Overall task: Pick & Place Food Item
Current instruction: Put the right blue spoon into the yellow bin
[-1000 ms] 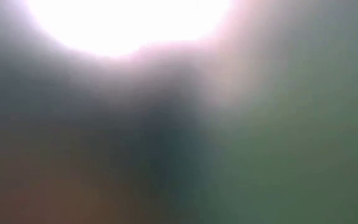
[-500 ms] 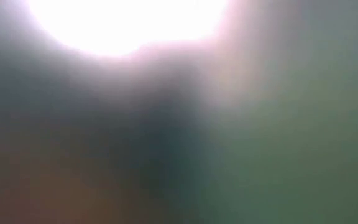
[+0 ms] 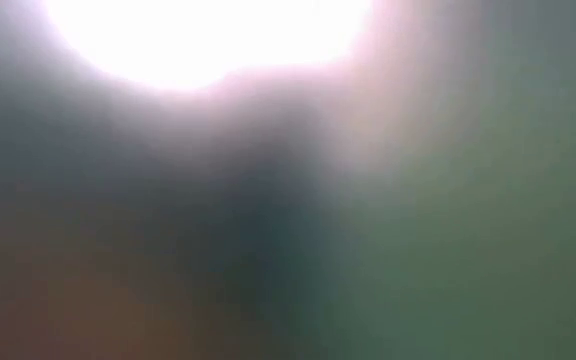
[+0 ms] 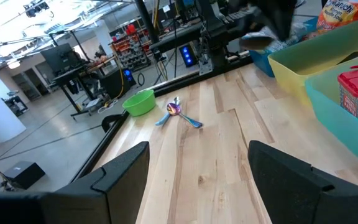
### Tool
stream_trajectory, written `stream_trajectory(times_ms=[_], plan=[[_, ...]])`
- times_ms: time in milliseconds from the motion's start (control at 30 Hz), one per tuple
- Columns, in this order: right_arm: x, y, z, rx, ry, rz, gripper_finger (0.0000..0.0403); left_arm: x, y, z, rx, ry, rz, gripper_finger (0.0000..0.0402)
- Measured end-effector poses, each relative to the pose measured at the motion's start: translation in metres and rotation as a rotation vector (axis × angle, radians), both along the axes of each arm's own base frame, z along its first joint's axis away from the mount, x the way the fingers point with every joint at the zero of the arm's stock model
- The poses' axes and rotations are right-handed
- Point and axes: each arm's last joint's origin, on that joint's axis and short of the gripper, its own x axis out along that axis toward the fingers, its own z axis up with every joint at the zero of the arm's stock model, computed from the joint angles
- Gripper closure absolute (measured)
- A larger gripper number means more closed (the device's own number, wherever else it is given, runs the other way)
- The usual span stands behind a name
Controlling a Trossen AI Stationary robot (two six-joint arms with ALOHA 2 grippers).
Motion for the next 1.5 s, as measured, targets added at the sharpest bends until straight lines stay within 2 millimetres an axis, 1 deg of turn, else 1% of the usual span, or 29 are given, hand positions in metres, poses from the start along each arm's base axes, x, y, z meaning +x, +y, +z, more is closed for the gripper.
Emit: stream_trajectory(times_ms=[167, 333, 433, 500, 633, 833, 1133, 1500], plan=[[0.014, 0.033, -0.019, 0.066, 0.081, -0.005, 0.0383, 0.000, 0.000, 0.000, 0.000, 0.000, 0.000, 0.0126], [0.026, 0.067, -0.028, 0.111, 0.126, -0.004, 0.0383, 0.000, 0.000, 0.000, 0.000, 0.001, 0.000, 0.0126], [0.028, 0.083, -0.035, 0.116, 0.178, -0.035, 0.0383, 0.000, 0.000, 0.000, 0.000, 0.000, 0.000, 0.0126], [0.029, 0.089, -0.040, 0.117, 0.217, -0.051, 0.0383, 0.000, 0.000, 0.000, 0.000, 0.000, 0.000, 0.0126], [0.029, 0.093, -0.048, 0.109, 0.265, -0.084, 0.0383, 0.000, 0.000, 0.000, 0.000, 0.000, 0.000, 0.0126], [0.025, 0.091, -0.061, 0.100, 0.305, -0.117, 0.0383, 0.000, 0.000, 0.000, 0.000, 0.000, 0.000, 0.0126], [0.022, 0.087, -0.068, 0.113, 0.315, -0.182, 0.0383, 0.000, 0.000, 0.000, 0.000, 0.000, 0.000, 0.0126], [0.019, 0.085, -0.073, 0.118, 0.318, -0.212, 0.0382, 0.000, 0.000, 0.000, 0.000, 0.001, 0.000, 0.0126]])
